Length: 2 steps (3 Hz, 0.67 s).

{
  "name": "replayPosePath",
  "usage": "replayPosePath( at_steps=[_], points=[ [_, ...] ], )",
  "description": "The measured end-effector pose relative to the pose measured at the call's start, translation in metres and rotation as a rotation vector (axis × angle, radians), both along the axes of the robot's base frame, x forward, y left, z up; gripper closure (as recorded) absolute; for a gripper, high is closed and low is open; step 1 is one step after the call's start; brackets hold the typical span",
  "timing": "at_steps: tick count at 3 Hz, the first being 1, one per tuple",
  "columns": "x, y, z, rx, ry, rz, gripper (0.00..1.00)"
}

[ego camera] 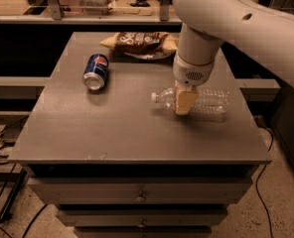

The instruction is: Place water bottle upright

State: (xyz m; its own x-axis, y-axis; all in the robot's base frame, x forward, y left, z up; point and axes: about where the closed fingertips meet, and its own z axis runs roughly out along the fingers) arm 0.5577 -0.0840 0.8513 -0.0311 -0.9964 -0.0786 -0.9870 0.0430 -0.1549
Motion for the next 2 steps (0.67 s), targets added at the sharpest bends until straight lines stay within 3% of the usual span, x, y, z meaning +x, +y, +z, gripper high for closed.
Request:
replayPosePath(
  at_steps=[1,2],
  points=[
    [0.001,0.003,0.028,0.142,-0.045,0.022,0.95],
    [0.005,0.004,0.064,0.322,-0.093,0.071,1.00]
  ],
)
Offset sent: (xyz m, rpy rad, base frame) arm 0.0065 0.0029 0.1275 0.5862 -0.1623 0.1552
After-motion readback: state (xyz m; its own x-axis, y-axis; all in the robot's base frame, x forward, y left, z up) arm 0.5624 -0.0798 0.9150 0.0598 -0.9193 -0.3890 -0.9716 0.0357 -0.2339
